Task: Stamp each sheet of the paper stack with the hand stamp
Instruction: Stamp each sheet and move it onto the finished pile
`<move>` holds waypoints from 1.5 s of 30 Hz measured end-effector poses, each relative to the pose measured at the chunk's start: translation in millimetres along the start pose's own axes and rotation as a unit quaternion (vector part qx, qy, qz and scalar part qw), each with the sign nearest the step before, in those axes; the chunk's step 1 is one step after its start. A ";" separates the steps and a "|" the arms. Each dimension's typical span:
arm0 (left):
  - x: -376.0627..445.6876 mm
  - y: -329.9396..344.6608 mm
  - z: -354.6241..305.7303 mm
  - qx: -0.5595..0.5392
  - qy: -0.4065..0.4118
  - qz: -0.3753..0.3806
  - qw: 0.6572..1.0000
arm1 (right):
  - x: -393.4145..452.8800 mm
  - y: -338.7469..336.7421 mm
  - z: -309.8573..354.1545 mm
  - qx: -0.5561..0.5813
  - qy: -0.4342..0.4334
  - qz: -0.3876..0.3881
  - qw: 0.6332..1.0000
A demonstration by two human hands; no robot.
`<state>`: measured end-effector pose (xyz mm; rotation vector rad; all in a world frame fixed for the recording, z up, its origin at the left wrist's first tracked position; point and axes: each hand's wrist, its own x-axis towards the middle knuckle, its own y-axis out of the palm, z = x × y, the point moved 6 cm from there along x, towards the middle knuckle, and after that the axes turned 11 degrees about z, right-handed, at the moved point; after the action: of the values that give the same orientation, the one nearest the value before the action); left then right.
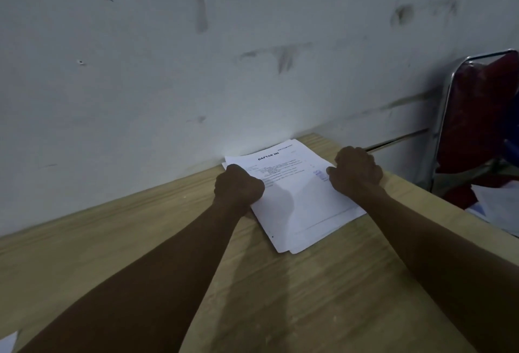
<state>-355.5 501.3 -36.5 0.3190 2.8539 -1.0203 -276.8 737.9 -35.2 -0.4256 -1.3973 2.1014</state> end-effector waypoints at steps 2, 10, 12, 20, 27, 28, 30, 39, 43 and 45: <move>-4.1 3.7 -1.7 0.019 -0.012 0.015 1.000 | -3.4 3.5 -1.5 -0.018 0.009 0.009 1.000; -18.5 14.9 -3.9 -0.019 -0.052 0.070 0.996 | -12.1 1.8 -2.1 -0.034 -0.001 0.045 0.998; -22.0 14.9 -6.3 -0.049 -0.053 0.090 0.993 | -15.0 1.0 -0.8 -0.031 -0.002 0.050 0.998; -53.2 -4.5 -18.5 -0.051 -0.022 0.112 0.992 | -51.9 -4.6 18.1 -0.015 -0.050 0.043 0.998; -115.7 -55.0 -24.5 -0.062 0.010 0.130 0.990 | -140.6 -33.2 66.4 0.075 -0.134 0.040 0.987; -128.9 -65.5 -24.1 -0.058 0.017 0.132 0.989 | -157.7 -37.5 74.4 0.094 -0.150 0.043 0.983; -155.0 -86.2 -21.9 -0.060 0.034 0.141 0.988 | -190.6 -43.9 89.5 0.132 -0.179 0.054 0.973; -265.0 -201.7 15.2 -0.103 0.128 0.071 0.984 | -327.9 -32.0 155.6 0.209 -0.305 0.190 0.909; -297.6 -245.0 64.5 -0.119 0.110 0.012 0.987 | -373.0 -15.7 179.9 0.185 -0.325 0.220 0.901; -310.4 -259.4 90.1 -0.126 0.092 -0.008 0.988 | -386.9 -5.9 189.2 0.146 -0.329 0.204 0.910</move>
<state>-110.4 197.3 102.7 0.3864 3.1094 -0.6518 -75.8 362.0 27.1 0.1588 -1.3730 2.9274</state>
